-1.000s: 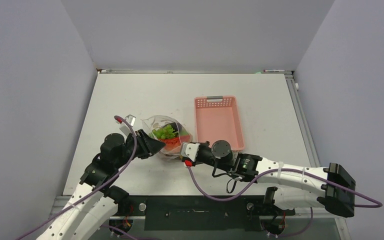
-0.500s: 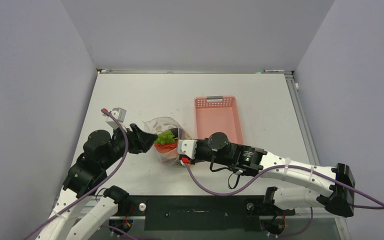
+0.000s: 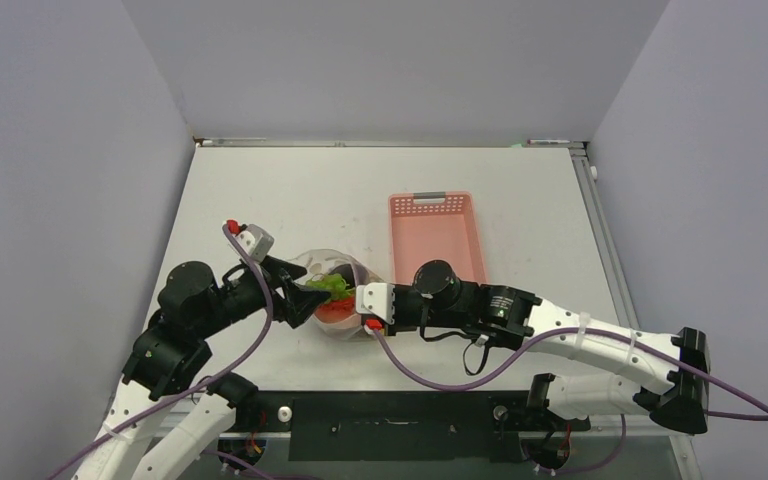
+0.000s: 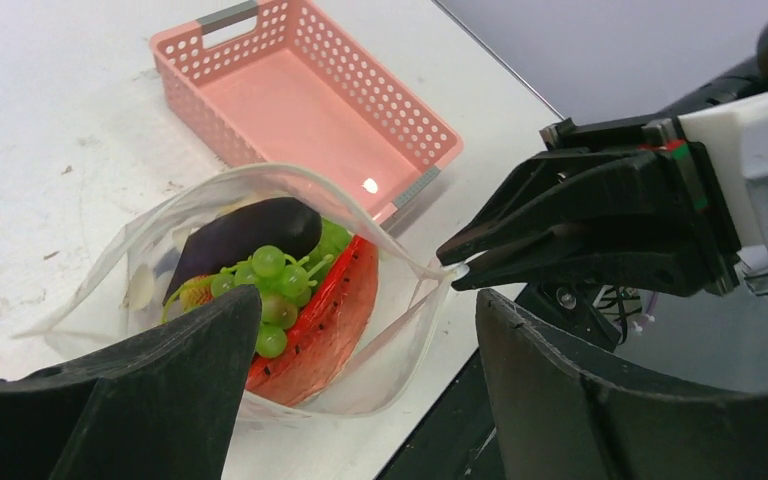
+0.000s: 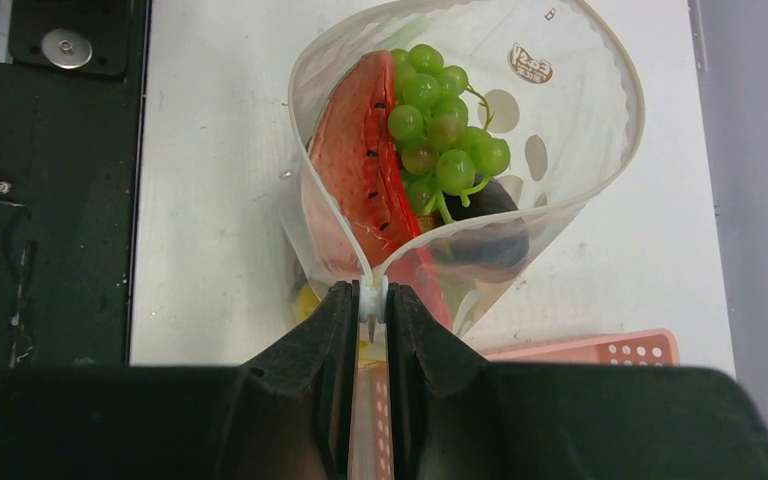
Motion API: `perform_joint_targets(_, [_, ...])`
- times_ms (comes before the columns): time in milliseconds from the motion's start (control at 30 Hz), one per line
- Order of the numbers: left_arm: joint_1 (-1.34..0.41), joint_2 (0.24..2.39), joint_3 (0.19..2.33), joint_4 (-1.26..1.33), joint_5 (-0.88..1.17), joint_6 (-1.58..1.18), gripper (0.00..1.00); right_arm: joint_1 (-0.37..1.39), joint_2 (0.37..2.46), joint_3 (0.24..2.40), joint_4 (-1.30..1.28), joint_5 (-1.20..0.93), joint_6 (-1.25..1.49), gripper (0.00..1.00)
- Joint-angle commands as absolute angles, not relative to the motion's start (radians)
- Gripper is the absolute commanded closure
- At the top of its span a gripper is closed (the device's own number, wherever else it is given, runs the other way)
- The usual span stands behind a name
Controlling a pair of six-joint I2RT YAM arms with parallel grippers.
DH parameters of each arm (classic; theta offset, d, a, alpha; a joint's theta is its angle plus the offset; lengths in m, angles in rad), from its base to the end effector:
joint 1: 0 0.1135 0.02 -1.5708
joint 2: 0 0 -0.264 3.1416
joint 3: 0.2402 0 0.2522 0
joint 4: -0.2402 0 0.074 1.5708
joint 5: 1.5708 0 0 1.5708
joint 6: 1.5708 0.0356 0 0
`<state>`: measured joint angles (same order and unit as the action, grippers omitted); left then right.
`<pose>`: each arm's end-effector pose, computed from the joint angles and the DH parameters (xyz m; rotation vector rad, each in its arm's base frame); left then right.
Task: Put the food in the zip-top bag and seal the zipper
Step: Zip the zipper food storage bag at the center of the board.
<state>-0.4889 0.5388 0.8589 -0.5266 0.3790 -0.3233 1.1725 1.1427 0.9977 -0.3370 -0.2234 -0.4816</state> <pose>0.0925 -0.0642 0.3610 0.4366 1.8048 -0.9120 0.0927 0.2407 0.3273 -1.6421 1.3169 0.6522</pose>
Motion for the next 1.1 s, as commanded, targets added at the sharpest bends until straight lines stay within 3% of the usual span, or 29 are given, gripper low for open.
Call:
perform_joint_targets(0, [-0.489,0.541,0.866,-0.432,0.523,-0.236,0.24,1.18,1.105,1.059,-0.34,-0.29,-0.443,0.95])
perform_joint_targets(1067, [-0.497,0.536,0.786,-0.145,0.913,-0.319,0.25,1.183,1.219,1.405,-0.547,-0.546,-0.354,0.95])
